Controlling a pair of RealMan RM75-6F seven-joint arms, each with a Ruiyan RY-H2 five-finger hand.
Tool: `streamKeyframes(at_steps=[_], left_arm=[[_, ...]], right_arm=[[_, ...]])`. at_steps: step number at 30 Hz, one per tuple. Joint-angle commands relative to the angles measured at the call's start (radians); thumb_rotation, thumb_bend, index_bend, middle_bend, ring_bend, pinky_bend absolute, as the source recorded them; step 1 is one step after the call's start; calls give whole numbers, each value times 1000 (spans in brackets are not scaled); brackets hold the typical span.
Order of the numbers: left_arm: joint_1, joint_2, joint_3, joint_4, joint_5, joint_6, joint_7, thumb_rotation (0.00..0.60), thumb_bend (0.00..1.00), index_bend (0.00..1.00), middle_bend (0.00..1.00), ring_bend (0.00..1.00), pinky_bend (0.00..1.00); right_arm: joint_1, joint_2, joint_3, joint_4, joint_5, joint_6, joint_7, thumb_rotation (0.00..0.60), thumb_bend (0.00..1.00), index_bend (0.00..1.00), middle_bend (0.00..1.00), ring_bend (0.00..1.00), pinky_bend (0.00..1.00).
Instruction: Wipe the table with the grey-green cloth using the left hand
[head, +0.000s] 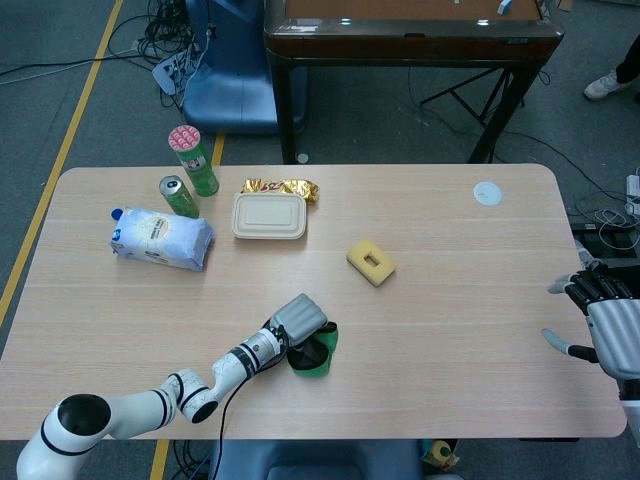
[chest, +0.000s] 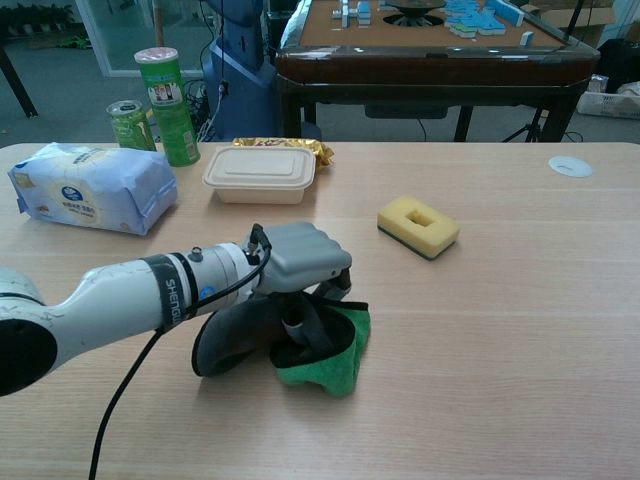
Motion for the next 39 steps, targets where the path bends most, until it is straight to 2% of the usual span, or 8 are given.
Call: streamKeyframes(at_steps=[1,11,25,30,39], left_arm=[[4,-1,2,28,-18,9,54,600,144,662,684,640,891],[25,49,26,56,-24,35,126,600,144,661,684,638,891],[-6,43,91,-26,104,66,-26,600,144,664,684,636,891],[-13,15,85,-30,93,50,-6,600,144,663,684,636,891],[-11,-41,47,75,13,14,144,600,144,664,684,636,891]], right_arm=[[0,0,0,-1,-1,1,-1,600,238,361,331,221,252],[5,-3,0,-3,-6,-5,-4,600,238,361,331,221,252],[0,3,-1,-19,0,-1,-24,600,238,361,331,221,252],[0,1,-2,-21,2,-2,-27,600,238,361,331,221,252],[4,3,1,-21,4,-7,-28,600,238,360,331,221,252]])
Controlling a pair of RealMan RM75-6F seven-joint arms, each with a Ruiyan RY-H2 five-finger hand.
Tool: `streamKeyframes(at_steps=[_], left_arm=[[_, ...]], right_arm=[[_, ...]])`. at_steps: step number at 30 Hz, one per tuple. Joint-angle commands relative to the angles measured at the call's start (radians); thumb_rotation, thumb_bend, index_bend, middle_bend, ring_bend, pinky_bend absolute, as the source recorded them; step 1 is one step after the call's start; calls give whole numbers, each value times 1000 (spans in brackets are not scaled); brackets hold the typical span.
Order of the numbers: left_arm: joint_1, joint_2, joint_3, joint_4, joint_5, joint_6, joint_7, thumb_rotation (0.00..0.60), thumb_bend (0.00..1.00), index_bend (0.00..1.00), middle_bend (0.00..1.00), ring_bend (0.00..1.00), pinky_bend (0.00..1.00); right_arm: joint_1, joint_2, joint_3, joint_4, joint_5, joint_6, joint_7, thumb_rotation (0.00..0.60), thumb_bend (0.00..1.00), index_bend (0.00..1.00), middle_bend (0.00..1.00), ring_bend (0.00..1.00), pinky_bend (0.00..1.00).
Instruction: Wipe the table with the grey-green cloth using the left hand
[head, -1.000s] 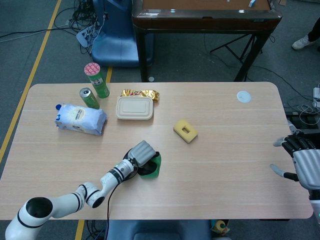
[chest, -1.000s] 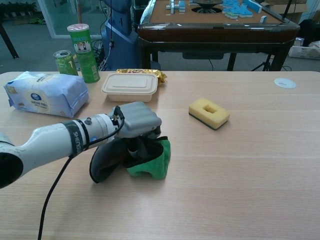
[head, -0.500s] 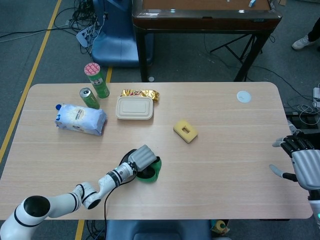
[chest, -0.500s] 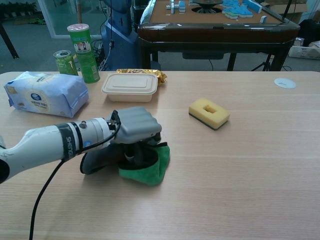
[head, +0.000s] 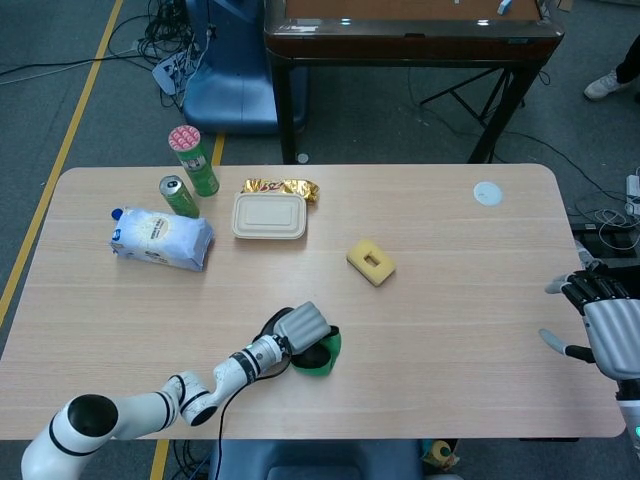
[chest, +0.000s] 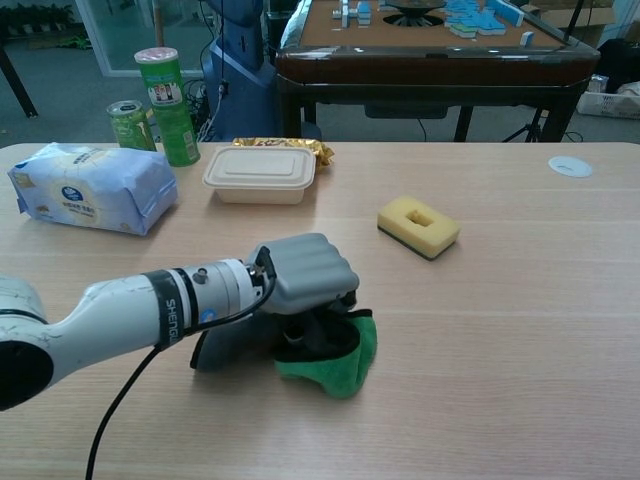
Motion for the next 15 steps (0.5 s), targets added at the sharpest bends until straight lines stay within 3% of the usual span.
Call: streamKeyframes(at_steps=[1,15], left_arm=[[4,-13,-16,38,-27,-3,46,600,144,664,684,636,891],[58,85,6,64,-47,43,169,600,144,663,684,636,891]], right_arm=[[1,0,0,0,2,-2,0,600,238,361,331,221,252],[14,-5,4,-2,-7,-11,-2,600,238,361,331,221,252]])
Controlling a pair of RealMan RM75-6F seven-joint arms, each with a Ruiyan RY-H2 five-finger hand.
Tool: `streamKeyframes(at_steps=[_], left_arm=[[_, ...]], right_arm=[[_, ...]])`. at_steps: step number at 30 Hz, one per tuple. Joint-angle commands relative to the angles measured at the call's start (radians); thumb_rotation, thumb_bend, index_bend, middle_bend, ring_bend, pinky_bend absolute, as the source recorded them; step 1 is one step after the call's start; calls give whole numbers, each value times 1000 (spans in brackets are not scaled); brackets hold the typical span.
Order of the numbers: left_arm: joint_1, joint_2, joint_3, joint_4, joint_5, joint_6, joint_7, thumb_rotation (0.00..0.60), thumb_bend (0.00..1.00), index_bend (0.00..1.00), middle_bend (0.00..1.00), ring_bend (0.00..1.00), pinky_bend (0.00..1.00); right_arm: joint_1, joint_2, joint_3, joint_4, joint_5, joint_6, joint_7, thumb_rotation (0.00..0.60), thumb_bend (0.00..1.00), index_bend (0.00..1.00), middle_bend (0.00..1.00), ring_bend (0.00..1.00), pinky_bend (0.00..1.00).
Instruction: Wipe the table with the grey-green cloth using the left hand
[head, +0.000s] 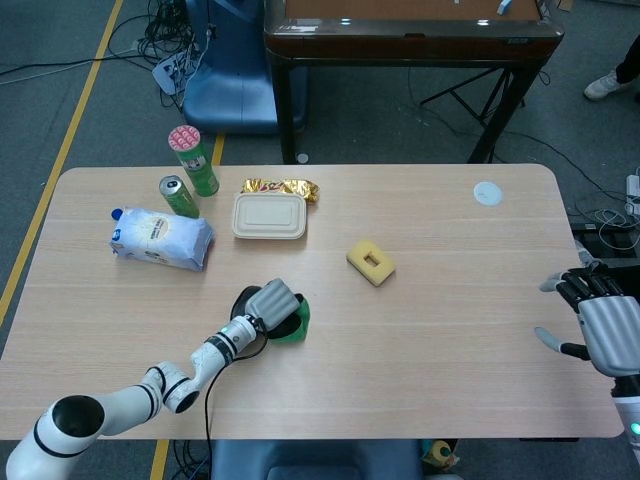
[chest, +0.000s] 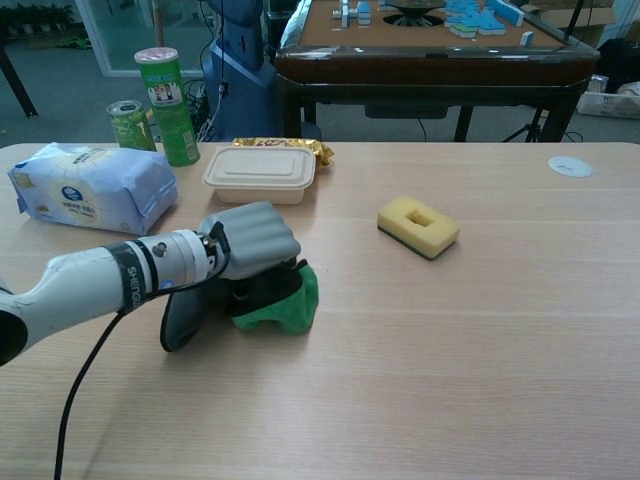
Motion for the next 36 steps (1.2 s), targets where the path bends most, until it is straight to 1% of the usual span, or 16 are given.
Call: streamKeyframes(at_steps=[1,4,8,13,15,17,19,20,21,22,23,25,27,29,32,36], left_arm=[[19,33,2,-14,-7,23,22,600,144,663,684,636,891],[38,73,-10,-52,-23,43,4,600,143,663,684,635,891],[59,131,-24,-98,-13,99,-71,600,144,664,684,635,891],[67,144,-45,-84,-10,134,-162,600,144,661,678,628,891],[66,136,-57,-69,-18,138,-190,600,144,638,665,623,891],[68,128,-68,-57,-32,135,-207,600,144,558,613,597,891],[70,124,-72,-47,-44,131,-197,600,144,407,485,492,850],[71,123,-73,-46,-54,124,-185,600,144,326,403,420,805],[73,124,-80,-54,-75,109,-170,600,144,237,297,332,729],[76,126,-86,-66,-93,99,-159,600,144,196,245,292,687],[78,130,-95,-85,-115,87,-150,600,144,114,143,208,592],[81,142,-108,-120,-145,74,-145,600,144,41,32,112,468],[87,155,-121,-160,-162,81,-152,600,144,26,3,74,402],[95,174,-129,-199,-175,88,-160,600,144,25,0,65,367],[107,205,-139,-260,-194,95,-176,600,144,28,0,67,348],[140,268,-143,-362,-222,121,-185,600,144,43,0,81,348]], right_arm=[[1,-1,0,0,-3,1,0,600,238,361,331,221,252],[1,-2,-1,0,-7,4,2,600,238,361,331,221,252],[-2,-2,-2,2,-14,12,6,600,238,361,331,221,252],[-4,-4,-3,4,-19,18,10,600,238,360,331,221,252],[-5,-5,-3,4,-22,21,12,600,238,360,331,221,252],[-6,-5,-4,5,-23,24,14,600,238,361,331,221,252],[-8,-4,-4,6,-23,26,15,600,238,361,331,221,252],[-8,-4,-4,6,-23,27,16,600,238,361,331,221,252],[-9,-3,-4,7,-22,28,17,600,238,361,331,221,252],[-10,-3,-4,8,-22,29,18,600,238,361,331,221,252],[-10,-4,-4,9,-22,29,19,600,238,361,331,221,252],[-10,-4,-4,10,-23,28,21,600,238,361,331,221,252],[-9,-5,-4,12,-23,28,23,600,238,361,331,221,252],[-8,-6,-3,14,-24,28,25,600,238,361,331,221,252],[-6,-6,-3,15,-24,26,26,600,237,361,331,221,252],[-3,-7,-2,18,-21,20,31,600,238,360,331,221,252]])
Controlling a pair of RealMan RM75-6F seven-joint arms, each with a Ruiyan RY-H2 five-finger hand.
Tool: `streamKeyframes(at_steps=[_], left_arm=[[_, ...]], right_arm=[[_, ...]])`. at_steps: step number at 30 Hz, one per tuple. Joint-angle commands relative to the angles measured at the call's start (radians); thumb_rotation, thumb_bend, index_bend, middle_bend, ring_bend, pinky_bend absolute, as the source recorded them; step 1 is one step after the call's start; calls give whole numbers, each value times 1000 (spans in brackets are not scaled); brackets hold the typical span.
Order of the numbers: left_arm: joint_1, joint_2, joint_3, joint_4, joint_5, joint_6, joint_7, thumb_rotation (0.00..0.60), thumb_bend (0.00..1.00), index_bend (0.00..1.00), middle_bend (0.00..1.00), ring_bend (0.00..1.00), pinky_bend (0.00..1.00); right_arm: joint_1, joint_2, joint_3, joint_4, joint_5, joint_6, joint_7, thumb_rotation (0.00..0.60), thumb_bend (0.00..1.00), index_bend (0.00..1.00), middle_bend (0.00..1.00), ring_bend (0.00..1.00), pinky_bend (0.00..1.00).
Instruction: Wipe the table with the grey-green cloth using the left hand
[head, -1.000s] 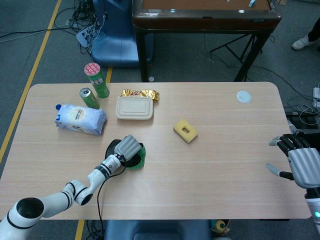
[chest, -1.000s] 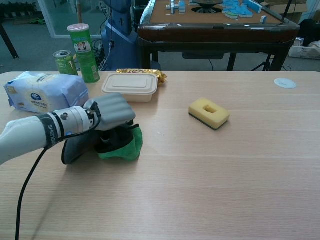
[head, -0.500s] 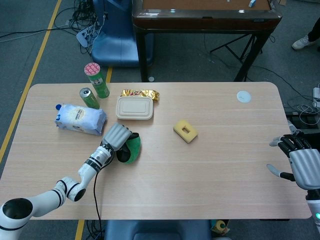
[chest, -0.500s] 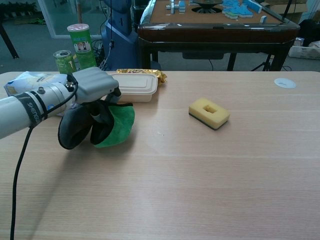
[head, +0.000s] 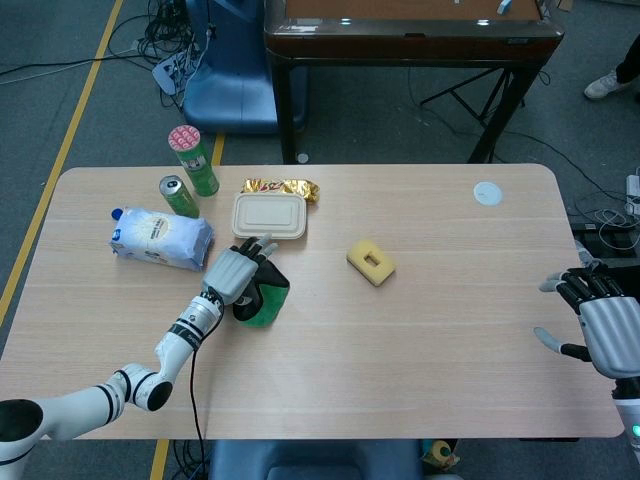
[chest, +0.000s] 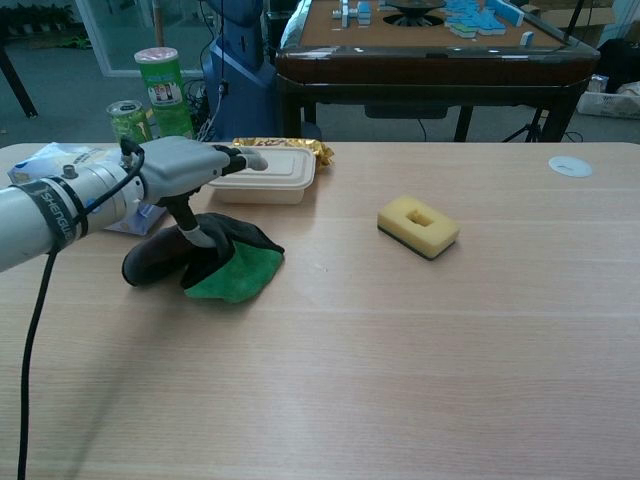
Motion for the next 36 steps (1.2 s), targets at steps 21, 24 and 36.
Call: streamKeyframes(at_steps=[21,24,36], left_arm=[[413,424,112,-473,-41,435,-39,600,144,113,25,97,348],[477,453,137,-505,-45,497,-38,600,145,113,25,97,348],[684,500,209,-589,49,729,-84,600,144,127,31,97,348]], right_arm=[[33,-14,-5,18,2,-59,19,600,238,361,331,221,252],[41,-21,-7,28,-5,-70,27,600,238,361,331,221,252],[55,-48,-25,60,-49,-77,51,600,238,361,331,221,252]])
